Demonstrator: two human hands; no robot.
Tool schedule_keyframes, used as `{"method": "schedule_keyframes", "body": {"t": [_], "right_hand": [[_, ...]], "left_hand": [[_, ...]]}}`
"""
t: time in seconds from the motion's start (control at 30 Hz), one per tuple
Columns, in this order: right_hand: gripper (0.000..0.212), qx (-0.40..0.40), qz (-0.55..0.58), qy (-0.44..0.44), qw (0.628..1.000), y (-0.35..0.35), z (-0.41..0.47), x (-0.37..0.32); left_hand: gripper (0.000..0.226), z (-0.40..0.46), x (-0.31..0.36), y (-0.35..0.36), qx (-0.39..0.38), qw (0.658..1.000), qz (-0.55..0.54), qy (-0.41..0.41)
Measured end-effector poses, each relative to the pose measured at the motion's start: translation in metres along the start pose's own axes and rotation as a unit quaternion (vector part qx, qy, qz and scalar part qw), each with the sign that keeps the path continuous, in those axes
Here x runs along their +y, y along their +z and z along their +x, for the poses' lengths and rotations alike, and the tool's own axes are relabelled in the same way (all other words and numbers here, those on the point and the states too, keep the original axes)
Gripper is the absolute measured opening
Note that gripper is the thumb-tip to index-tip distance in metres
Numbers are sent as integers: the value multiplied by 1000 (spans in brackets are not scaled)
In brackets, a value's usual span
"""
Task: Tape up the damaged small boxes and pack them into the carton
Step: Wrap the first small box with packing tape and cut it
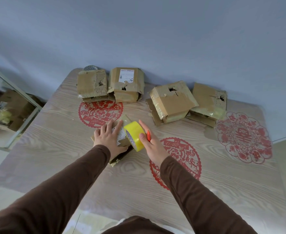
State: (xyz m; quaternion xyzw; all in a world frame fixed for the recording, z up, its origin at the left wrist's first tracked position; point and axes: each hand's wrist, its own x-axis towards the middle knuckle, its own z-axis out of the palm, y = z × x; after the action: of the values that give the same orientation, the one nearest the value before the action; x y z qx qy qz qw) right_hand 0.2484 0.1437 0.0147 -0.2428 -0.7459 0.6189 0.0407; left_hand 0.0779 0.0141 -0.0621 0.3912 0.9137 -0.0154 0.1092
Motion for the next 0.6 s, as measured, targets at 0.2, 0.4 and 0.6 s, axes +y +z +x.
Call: {"method": "schedule_keyframes", "body": {"t": [0.2,0.4,0.6], "right_hand": [[39,-5,-103,74,992,-4,-36,37],[39,-32,-178,136,974,2,-14,39],[41,-53,-129,118,983,-17,-6,-10]], "left_hand": [[111,1,-3,-4,-8,1000,-2,2],[111,12,-8,-21,-78,997,-18,0],[112,24,-27,-42,-297,844,-445,-21]]}}
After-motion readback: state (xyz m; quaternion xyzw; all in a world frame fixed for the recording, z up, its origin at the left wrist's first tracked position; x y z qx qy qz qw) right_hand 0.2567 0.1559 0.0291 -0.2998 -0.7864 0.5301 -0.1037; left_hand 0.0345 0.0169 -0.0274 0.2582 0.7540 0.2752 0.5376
